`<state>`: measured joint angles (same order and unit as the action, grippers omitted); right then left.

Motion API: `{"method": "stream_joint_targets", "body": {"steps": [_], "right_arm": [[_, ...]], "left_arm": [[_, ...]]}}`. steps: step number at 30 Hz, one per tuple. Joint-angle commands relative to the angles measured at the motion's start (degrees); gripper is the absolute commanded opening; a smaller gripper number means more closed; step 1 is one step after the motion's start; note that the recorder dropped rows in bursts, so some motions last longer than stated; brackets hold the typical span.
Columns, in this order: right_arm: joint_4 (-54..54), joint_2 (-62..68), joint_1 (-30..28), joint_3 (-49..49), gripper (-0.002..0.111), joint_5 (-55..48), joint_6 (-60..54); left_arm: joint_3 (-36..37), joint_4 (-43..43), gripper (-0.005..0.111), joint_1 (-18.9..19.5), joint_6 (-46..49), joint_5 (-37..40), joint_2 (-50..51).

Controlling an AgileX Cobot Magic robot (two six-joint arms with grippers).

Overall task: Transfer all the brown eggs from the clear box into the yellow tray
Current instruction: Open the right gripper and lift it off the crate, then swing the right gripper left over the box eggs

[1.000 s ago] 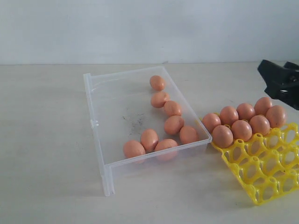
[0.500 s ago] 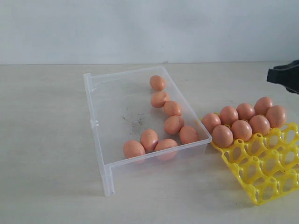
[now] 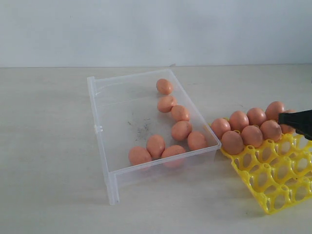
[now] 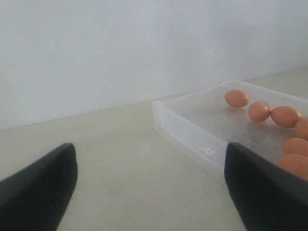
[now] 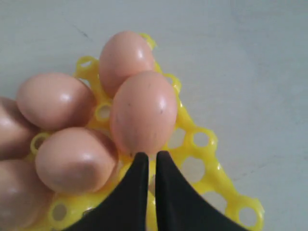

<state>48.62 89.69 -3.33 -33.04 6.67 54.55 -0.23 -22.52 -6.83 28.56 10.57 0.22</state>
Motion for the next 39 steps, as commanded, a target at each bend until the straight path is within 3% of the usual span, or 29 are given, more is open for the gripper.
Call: {"method": "stream_joint_targets", "body": {"steps": [1,17,22,27,30,34,36,39], "right_arm": [[1.04,0.94,-0.15,-0.11,0.0,3.87,-0.01],[1.69,6.08,-0.05,-1.41,0.0,3.65,0.23],[3.96,-6.89,-0.05,0.96,0.0,14.86,1.08],[13.67,-19.97,0.63,2.35,0.0,39.67,10.13],[20.55,-20.03,5.85,-0.64,0.0,39.73,16.65],[34.94,-14.91,16.94,-7.15,0.001,29.0,28.65],[42.29,-11.79,21.82,-10.2,0.009,24.81,34.59],[49.82,-6.71,27.57,-14.83,0.031,18.95,42.53]], "left_arm": [[0.23,-0.38,0.078,-0.37,-0.45,-0.39,-0.22],[0.23,-0.38,0.078,-0.37,-0.45,-0.39,-0.22],[0.23,-0.38,0.078,-0.37,-0.45,-0.39,-0.22],[0.23,-0.38,0.078,-0.37,-0.45,-0.39,-0.22],[0.23,-0.38,0.078,-0.37,-0.45,-0.39,-0.22],[0.23,-0.38,0.078,-0.37,-0.45,-0.39,-0.22],[0.23,-0.38,0.078,-0.37,-0.45,-0.39,-0.22],[0.23,-0.38,0.078,-0.37,-0.45,-0.39,-0.22]]}}
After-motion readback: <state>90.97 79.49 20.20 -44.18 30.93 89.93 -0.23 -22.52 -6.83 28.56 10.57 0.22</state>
